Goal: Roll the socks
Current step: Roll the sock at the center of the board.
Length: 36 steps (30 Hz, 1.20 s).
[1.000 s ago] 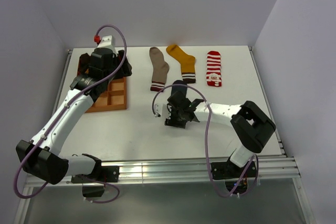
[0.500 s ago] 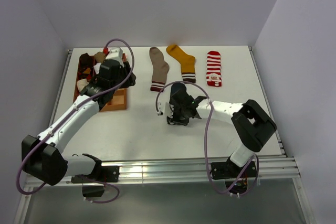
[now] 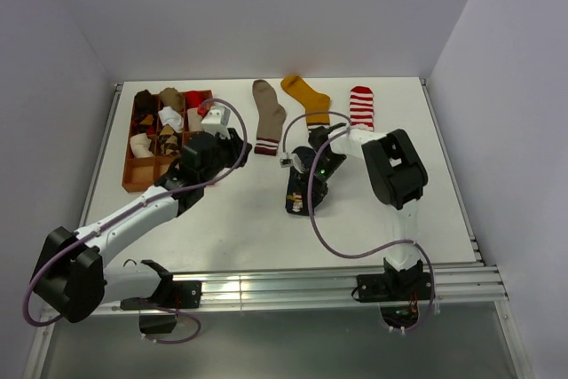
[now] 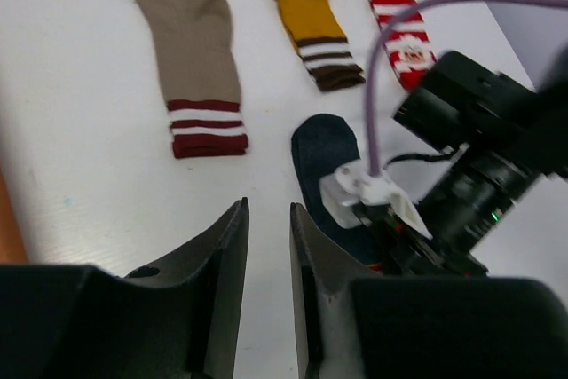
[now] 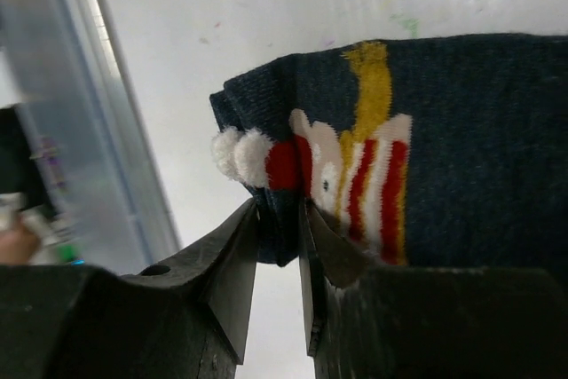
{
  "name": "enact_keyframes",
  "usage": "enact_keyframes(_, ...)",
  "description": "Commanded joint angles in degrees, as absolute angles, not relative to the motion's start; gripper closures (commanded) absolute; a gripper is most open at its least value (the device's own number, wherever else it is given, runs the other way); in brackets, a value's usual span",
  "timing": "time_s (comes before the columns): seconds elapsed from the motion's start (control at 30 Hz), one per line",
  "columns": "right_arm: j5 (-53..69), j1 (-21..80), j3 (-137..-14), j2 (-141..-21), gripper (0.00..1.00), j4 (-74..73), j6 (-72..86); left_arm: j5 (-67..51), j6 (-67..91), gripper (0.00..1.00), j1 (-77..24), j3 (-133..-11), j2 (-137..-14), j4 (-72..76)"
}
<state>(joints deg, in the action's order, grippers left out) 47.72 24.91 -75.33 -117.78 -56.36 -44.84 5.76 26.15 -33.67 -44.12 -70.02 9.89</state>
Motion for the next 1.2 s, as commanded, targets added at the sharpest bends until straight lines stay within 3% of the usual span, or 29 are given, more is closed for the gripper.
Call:
enact_keyframes(0.0,53.25,23.73,-78.74,-123.04,0.68,-70.1,-48.86,0.53,21.89,0.7,-36.72,-41.32,-70.4,20.56)
enact_keyframes(0.2,56.16,21.27,-85.95,-129.02,0.68,-79.27,-51.42,-8.41,18.9,0.65,-41.74,-36.3,-74.79,28.73)
enact_keyframes(0.5,55.81,19.78,-87.88,-132.01,0.68,-79.0,-47.72,-20.73,18.28,0.54,-44.21,-36.56,-86.91,34.27)
enact_keyframes(0.87,55.63,18.28,-88.42,-133.59,0.68,-77.35,-43.07,-32.07,21.79,0.51,-45.26,-38.94,-99.49,43.57)
enact_keyframes(1.17,55.46,17.67,-88.68,-134.3,0.68,-76.55,-41.31,-33.58,25.49,0.5,-45.52,-38.32,-104.5,49.22)
